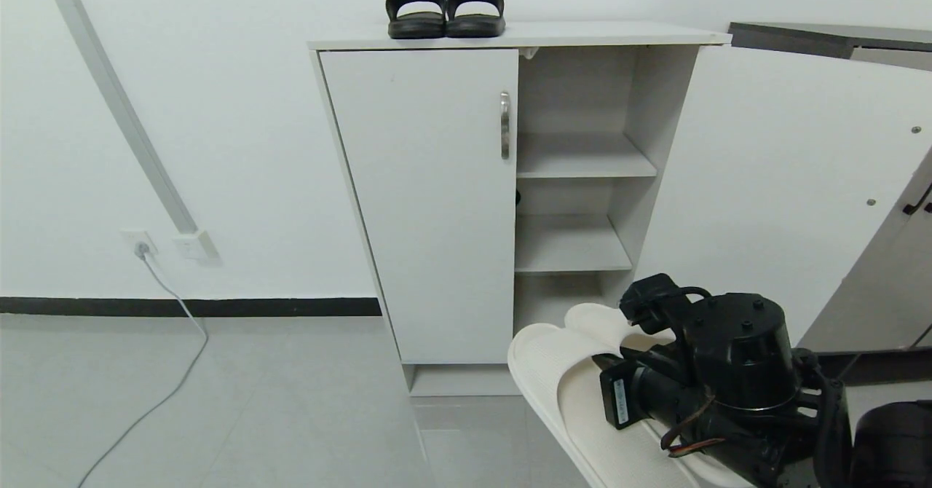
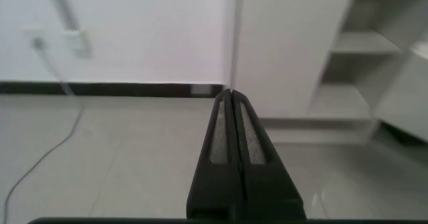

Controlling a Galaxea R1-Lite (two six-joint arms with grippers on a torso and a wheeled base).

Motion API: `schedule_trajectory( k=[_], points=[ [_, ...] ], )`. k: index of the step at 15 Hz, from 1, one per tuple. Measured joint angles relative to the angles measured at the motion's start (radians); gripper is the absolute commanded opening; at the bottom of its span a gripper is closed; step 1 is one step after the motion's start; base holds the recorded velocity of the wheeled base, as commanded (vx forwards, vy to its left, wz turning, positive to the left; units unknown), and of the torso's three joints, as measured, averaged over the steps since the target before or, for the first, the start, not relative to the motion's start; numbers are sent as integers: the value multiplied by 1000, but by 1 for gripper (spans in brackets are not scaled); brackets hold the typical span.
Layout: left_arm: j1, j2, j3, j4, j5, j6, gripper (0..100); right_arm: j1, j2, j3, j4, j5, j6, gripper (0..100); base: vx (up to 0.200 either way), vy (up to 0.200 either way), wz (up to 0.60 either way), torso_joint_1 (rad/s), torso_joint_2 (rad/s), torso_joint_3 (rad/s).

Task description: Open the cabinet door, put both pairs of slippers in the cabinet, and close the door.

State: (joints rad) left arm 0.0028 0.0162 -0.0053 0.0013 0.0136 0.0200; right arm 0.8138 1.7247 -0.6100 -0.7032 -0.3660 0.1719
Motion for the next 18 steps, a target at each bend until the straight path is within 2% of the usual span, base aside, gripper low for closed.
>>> schedule_trajectory(
  k=[3,6,8,11,15,18],
  points=[
    [1,-15,4,-1,2,-13,0,0,44,-37,-15,-67,9,0,0,0,0,0,0,0],
    [1,-19,5,-1,1,-14,0,7,146,-171,-21,-262,83,0,0,0,0,0,0,0],
    [1,-20,5,-1,0,-14,0,19,229,-283,-21,-385,104,0,0,-200,0,7,2,-2],
    [1,-20,5,-1,0,-14,0,49,295,-370,-20,-416,106,0,0,-200,0,1,2,1],
    [2,-20,5,-1,0,-14,0,54,330,-383,-20,-418,105,0,0,-200,0,4,0,1],
    [1,-20,5,-1,0,-15,0,56,346,-385,-24,-418,104,0,0,0,0,0,0,0]
  ],
)
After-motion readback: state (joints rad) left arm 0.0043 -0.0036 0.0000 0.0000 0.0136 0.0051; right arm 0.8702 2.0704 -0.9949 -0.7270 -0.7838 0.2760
